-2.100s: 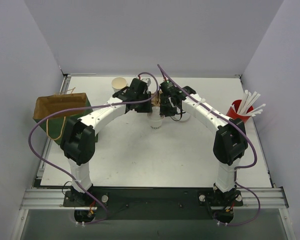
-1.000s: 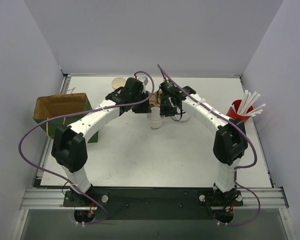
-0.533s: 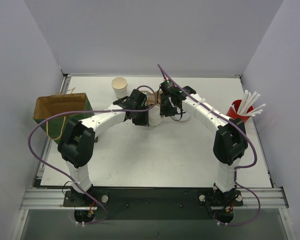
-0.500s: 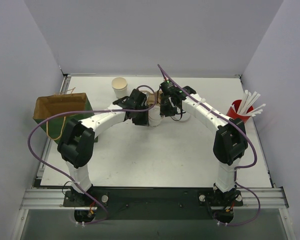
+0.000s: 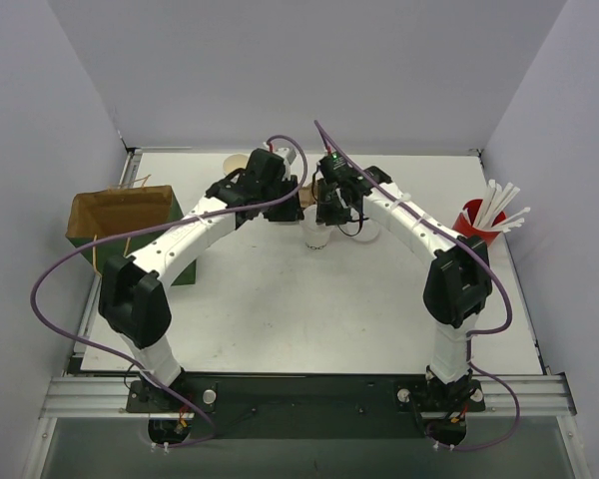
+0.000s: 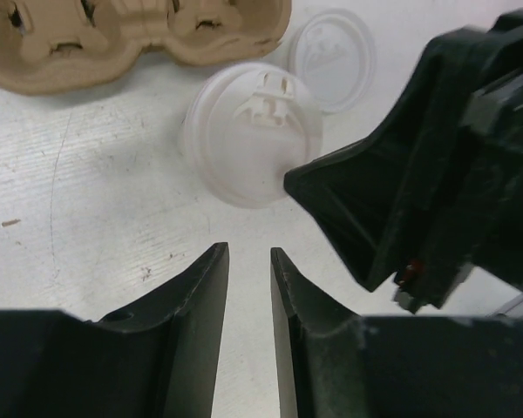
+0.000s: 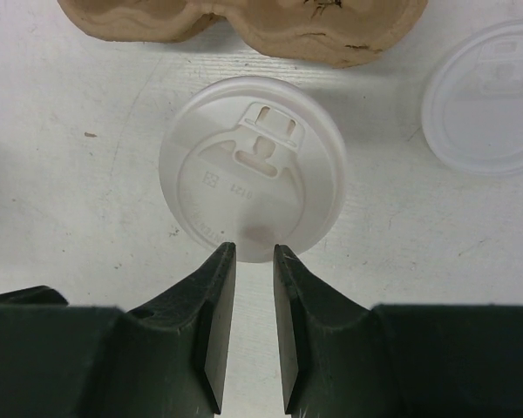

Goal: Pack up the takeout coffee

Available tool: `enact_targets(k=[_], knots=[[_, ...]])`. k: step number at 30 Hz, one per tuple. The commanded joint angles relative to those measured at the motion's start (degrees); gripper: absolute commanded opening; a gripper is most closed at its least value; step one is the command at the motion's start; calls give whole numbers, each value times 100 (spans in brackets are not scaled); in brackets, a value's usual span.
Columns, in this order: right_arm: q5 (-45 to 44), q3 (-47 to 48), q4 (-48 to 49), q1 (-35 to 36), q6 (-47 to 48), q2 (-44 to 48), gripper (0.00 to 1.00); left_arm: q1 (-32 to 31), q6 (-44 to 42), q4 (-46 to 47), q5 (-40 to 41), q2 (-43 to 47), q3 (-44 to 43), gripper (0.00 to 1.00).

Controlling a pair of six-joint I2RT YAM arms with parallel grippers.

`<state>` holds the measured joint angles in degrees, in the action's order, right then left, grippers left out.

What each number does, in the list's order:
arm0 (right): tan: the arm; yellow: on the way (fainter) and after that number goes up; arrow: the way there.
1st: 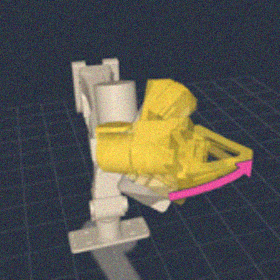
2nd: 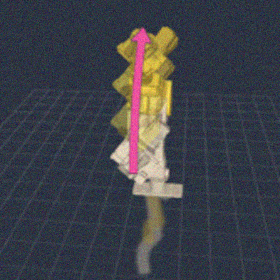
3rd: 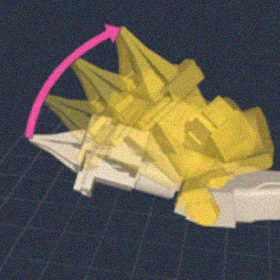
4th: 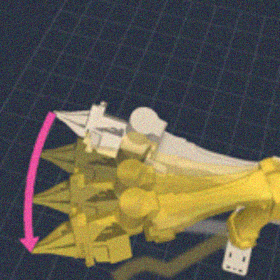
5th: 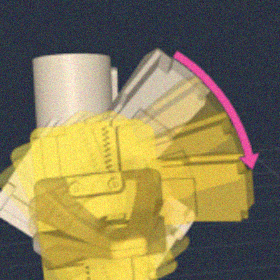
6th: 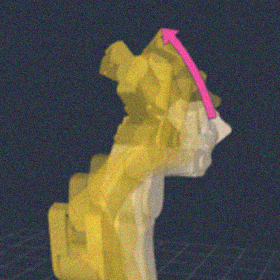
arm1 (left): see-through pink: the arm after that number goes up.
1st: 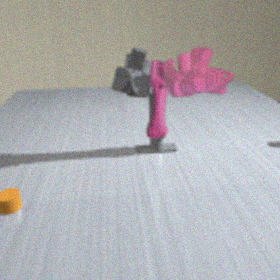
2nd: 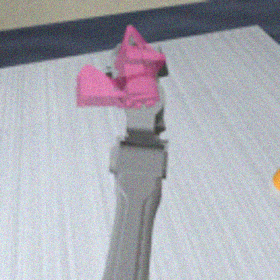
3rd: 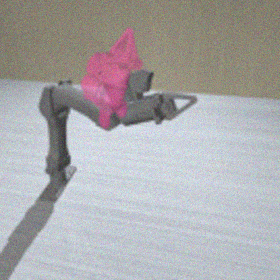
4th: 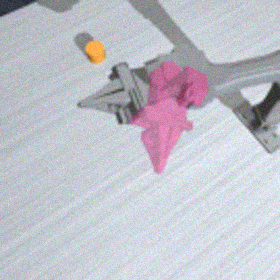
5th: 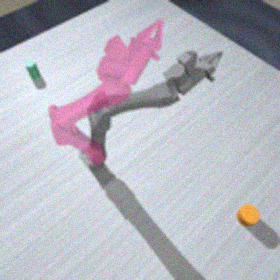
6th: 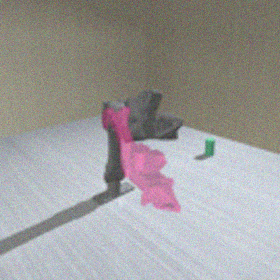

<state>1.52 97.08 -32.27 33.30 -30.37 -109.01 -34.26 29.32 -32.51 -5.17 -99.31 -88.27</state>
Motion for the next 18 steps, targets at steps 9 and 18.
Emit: enact_targets(k=[9, 18], knots=[[-398, 127, -218, -245, -206, 205, 24, 86, -331, -502, 139, -984, -1640, 38], [-214, 312, -201, -403, -66, -146, 23, 86, -331, -387, 95, -1178, -1535, 38]])
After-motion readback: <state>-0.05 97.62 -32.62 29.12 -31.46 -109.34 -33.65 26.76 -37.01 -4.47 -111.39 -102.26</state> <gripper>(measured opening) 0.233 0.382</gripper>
